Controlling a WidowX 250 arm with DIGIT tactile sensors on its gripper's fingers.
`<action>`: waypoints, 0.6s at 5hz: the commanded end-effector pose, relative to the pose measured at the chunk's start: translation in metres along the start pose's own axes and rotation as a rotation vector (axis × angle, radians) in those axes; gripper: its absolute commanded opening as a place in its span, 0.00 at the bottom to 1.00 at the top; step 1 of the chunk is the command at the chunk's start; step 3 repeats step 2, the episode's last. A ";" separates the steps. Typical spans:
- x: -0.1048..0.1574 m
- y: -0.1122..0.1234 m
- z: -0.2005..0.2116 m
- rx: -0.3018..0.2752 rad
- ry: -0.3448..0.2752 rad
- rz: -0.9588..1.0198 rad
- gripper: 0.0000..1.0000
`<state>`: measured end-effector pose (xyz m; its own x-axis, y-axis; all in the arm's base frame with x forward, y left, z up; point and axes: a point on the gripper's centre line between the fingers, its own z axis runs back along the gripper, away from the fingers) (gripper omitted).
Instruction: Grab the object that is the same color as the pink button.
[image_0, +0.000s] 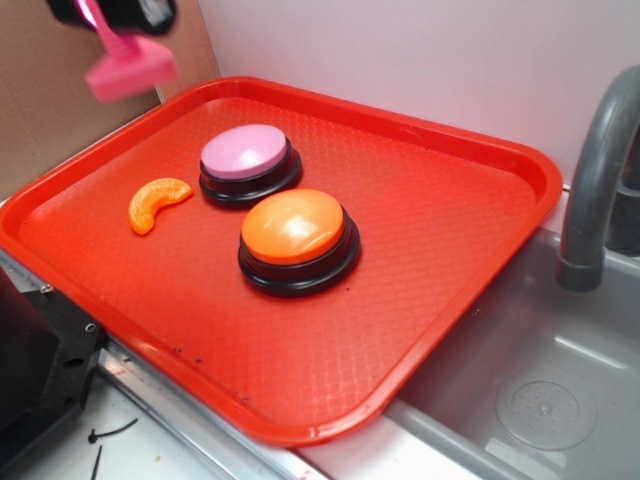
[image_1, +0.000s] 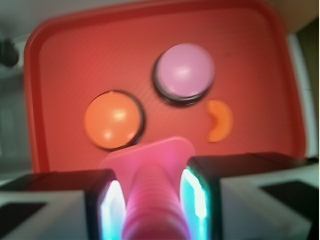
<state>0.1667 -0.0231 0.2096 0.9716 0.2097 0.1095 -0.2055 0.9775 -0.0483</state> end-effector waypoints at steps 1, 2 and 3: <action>-0.010 0.021 0.021 0.010 -0.071 0.102 0.00; -0.009 0.022 0.011 -0.009 -0.047 0.163 0.00; -0.009 0.022 0.011 -0.009 -0.047 0.163 0.00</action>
